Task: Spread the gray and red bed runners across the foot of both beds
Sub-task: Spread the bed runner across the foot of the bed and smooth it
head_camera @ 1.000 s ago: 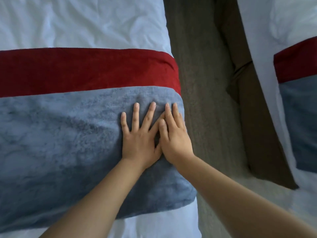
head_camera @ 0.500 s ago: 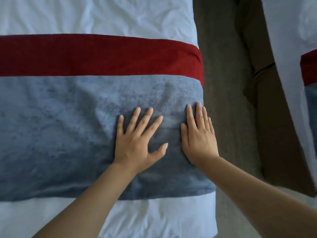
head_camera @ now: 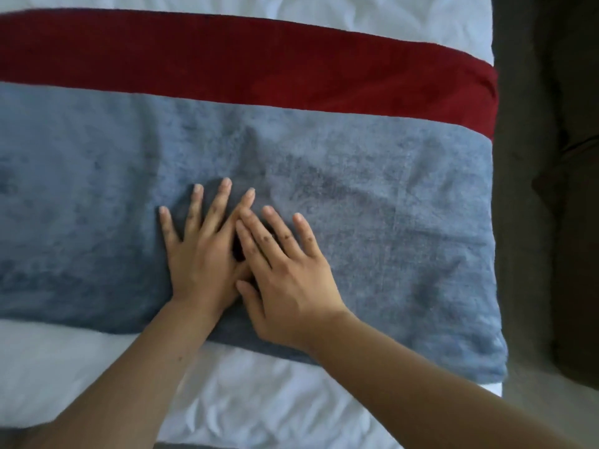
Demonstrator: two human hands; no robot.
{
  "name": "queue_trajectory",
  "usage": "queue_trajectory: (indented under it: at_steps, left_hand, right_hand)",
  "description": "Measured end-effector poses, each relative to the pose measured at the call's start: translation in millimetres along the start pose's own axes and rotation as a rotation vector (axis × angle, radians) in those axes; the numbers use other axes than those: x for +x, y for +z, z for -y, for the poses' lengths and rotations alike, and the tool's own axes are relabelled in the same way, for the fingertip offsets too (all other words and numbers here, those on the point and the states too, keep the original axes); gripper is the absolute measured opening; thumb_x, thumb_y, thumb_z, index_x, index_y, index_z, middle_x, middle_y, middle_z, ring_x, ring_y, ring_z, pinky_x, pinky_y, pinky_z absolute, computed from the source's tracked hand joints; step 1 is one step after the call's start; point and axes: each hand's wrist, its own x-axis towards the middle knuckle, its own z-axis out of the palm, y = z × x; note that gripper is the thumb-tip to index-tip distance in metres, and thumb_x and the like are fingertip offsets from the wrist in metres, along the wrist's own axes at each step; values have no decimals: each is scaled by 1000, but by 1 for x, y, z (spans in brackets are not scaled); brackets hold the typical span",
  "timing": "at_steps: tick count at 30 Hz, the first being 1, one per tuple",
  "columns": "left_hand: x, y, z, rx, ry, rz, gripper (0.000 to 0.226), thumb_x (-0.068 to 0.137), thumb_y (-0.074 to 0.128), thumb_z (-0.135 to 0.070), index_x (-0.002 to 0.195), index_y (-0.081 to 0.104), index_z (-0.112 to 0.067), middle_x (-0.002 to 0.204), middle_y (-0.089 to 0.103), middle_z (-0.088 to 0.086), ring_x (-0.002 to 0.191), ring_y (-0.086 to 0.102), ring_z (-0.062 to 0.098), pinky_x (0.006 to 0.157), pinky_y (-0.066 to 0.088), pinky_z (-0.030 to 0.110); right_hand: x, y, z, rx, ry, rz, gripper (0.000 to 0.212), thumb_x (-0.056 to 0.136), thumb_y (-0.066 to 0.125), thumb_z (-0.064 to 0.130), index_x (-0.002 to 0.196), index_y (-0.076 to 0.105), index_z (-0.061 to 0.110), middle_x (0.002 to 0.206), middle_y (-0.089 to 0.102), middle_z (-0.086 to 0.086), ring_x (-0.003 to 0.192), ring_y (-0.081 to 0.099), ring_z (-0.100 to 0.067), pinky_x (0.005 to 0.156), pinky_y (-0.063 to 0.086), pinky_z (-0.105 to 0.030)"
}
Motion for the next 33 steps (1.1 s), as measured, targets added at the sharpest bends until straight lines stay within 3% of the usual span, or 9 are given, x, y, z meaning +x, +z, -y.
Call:
queue_trajectory:
  at_steps: [2,6,11,15,20,24,28,30,33]
  left_hand:
    - [-1,0,26,16,-101,-37,78,88,40,-70,160,23,-44,172,16,-4,157,15,30,118,1,73]
    - [-7,1,73,-22,-292,31,86,83,35,-82,160,11,-50,173,1,-11,158,-5,35,117,-1,76]
    - [-3,4,72,-7,-284,73,87,84,24,-89,159,4,-51,173,-3,-10,156,-7,42,116,1,78]
    - [-6,1,113,66,-105,89,87,83,16,-92,160,4,-51,173,1,-9,156,5,46,113,8,80]
    - [-15,-1,176,19,-338,88,85,82,10,-93,157,-2,-56,172,-6,-15,155,-5,47,113,3,81]
    - [-12,-2,168,1,-331,129,85,82,11,-93,157,-3,-56,171,-6,-15,155,-5,47,114,3,79]
    - [-12,-10,194,22,-246,115,87,81,15,-94,158,6,-55,172,7,-13,154,12,46,116,13,75]
    - [-13,-14,234,22,-358,94,84,80,14,-95,156,2,-59,172,5,-15,155,10,43,115,11,76]
    - [-16,-16,289,-9,-611,137,86,71,2,-101,148,-15,-67,169,-13,-23,156,-5,40,115,6,79]
  right_hand:
    - [13,10,-3,-22,20,3,72,98,42,51,158,29,13,167,21,-5,154,14,-25,124,9,-51]
    - [16,25,-17,-122,99,20,74,98,33,64,160,23,25,168,13,-2,156,6,-23,123,10,-53]
    - [25,26,-4,-179,130,53,76,98,28,67,160,19,26,169,9,-3,156,3,-26,122,10,-58]
    - [33,8,-38,-231,243,-6,76,96,24,73,160,15,35,169,7,-2,156,5,-23,123,6,-56]
    - [27,8,-70,-275,422,-1,76,96,20,74,160,4,36,169,3,4,156,0,-19,124,5,-53]
    - [30,3,-59,-266,438,44,77,96,15,74,161,3,34,170,0,3,156,-4,-20,124,4,-54]
    - [33,-1,-46,-216,478,56,78,96,11,75,161,0,33,169,-5,1,155,-10,-23,124,-3,-54]
    - [30,2,-44,-208,471,37,77,96,12,75,160,-2,36,169,-6,3,155,-11,-22,125,-1,-53]
    - [26,9,-50,-217,468,-7,75,96,16,73,160,-1,37,169,-4,4,155,-8,-21,124,3,-54]
